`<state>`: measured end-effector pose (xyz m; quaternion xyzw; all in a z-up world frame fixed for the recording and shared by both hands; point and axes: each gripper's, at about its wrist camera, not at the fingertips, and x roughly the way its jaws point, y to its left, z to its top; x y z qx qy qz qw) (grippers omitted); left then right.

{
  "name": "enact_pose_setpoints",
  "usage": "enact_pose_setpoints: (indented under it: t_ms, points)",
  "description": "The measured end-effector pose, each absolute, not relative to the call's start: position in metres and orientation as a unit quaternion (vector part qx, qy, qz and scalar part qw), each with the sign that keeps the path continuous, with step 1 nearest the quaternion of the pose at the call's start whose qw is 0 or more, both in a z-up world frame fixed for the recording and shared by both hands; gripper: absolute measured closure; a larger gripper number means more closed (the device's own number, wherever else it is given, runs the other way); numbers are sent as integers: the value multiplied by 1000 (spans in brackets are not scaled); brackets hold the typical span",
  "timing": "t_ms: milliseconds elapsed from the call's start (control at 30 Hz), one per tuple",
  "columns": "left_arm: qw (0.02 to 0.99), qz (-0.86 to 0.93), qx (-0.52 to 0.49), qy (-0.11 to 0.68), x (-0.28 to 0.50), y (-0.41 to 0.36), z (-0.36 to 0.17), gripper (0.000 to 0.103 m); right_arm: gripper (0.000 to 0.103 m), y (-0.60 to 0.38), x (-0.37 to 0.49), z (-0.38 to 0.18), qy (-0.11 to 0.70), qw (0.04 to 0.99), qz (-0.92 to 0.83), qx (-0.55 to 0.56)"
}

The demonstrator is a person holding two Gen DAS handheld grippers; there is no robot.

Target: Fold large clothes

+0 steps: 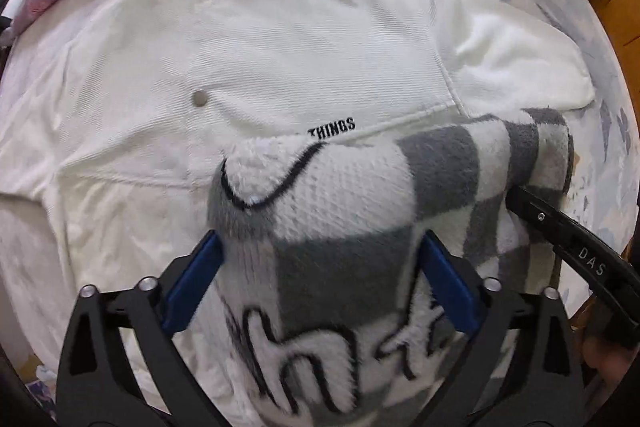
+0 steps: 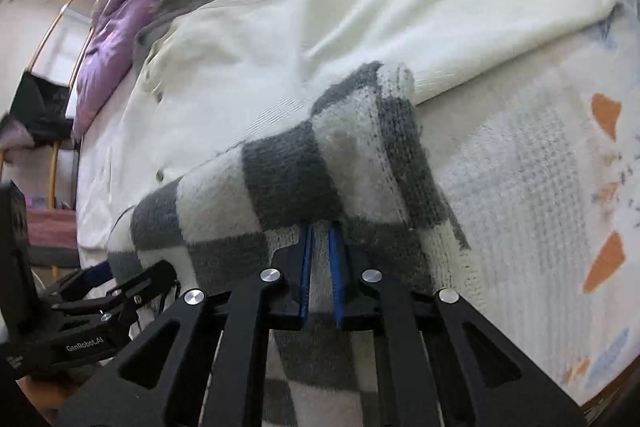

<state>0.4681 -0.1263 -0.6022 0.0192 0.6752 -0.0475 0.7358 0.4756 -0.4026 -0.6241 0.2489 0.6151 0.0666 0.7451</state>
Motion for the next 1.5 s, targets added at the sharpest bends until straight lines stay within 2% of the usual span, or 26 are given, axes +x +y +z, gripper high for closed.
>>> enact_pose_setpoints:
  t_ms: [333, 633, 700, 767, 800, 833, 1033, 1067, 1133, 1233, 1267, 1367, 1400, 1433, 1467, 1500]
  points:
    - [730, -55, 7, 681, 486, -118, -610, 4, 99, -404, 487, -629, 624, 741, 73, 237]
    - [753, -87, -73, 648, 433, -69, -576, 4, 96, -403, 481, -611, 618, 747, 94, 228]
    - [753, -88, -104, 644, 409, -53, -571, 4, 93, -405, 471, -599, 605, 753, 110, 236]
    - [752, -86, -135, 640, 381, -39, -567, 4, 80, -407, 455, -584, 590, 761, 125, 237]
    - [747, -85, -152, 641, 363, -33, -568, 4, 64, -409, 441, -574, 581, 768, 130, 234]
    - [739, -83, -171, 646, 344, -27, -571, 4, 55, -411, 427, -567, 574, 774, 132, 232]
    - [689, -87, -241, 678, 264, -25, -611, 4, 53, -422, 327, -556, 573, 777, 113, 235]
    - [684, -90, -251, 679, 257, -26, -616, 4, 50, -425, 306, -556, 570, 779, 95, 244]
    - [666, -88, -287, 683, 245, -29, -634, 4, 37, -431, 278, -556, 562, 780, 70, 268]
    - [653, -69, -311, 687, 241, -33, -653, 4, 35, -438, 240, -567, 557, 759, 36, 337]
    - [652, -70, -319, 684, 241, -35, -655, 7, 35, -440, 229, -573, 556, 743, 27, 370]
    - [649, -77, -327, 683, 244, -42, -651, 29, 34, -442, 208, -595, 556, 689, 14, 465]
    - [650, -80, -318, 686, 245, -46, -648, 44, 34, -441, 199, -604, 552, 665, 2, 503]
    - [651, -86, -311, 688, 246, -48, -644, 54, 32, -439, 191, -611, 543, 642, -8, 541]
    - [649, -94, -309, 689, 246, -50, -635, 72, 31, -437, 183, -618, 530, 618, -15, 581]
    - [648, -97, -307, 691, 248, -52, -629, 74, 27, -434, 178, -621, 521, 604, -24, 602]
